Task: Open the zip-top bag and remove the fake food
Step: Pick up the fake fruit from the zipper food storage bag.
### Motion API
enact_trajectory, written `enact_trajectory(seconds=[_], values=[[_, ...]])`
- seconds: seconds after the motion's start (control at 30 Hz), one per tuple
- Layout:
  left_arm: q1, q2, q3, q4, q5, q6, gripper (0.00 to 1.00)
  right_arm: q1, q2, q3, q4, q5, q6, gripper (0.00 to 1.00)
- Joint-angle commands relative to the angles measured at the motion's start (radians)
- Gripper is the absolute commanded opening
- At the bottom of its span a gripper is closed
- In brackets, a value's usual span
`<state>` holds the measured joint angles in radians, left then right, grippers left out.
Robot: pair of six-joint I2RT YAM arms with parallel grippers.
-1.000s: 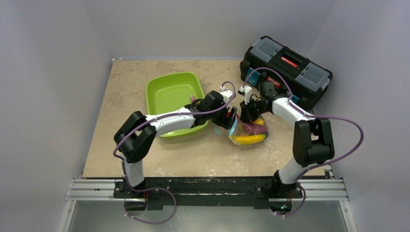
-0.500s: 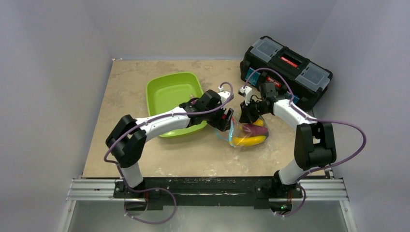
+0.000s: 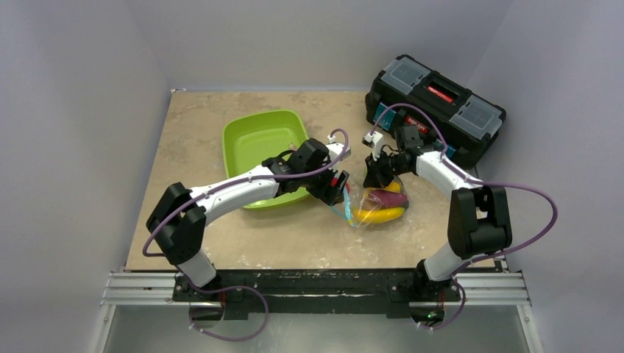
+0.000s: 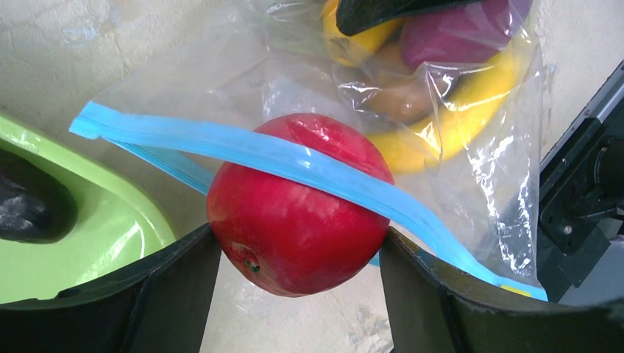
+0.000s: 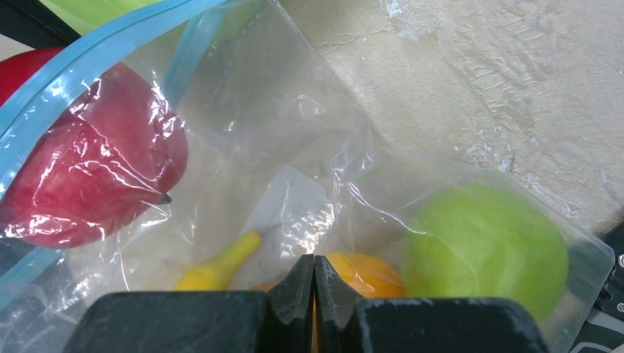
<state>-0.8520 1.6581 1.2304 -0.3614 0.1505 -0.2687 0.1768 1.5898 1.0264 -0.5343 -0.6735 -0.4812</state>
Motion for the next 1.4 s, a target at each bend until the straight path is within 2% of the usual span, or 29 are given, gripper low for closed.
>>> enact_trajectory(seconds=[0.0, 0.67, 1.37], values=[[0.002, -0.064, -0.021, -0.013, 0.034, 0.025, 0.0, 0.004, -0.038, -0.005, -0.008, -0.031, -0.022, 0.03], [0.002, -0.145, -0.057, -0.128, 0.04, 0.104, 0.0, 0.003, -0.063, -0.022, -0.012, -0.043, -0.043, 0.04], [0.032, -0.283, -0.14, -0.189, -0.061, 0.155, 0.0, 0.001, -0.074, -0.034, -0.021, -0.056, -0.064, 0.05]])
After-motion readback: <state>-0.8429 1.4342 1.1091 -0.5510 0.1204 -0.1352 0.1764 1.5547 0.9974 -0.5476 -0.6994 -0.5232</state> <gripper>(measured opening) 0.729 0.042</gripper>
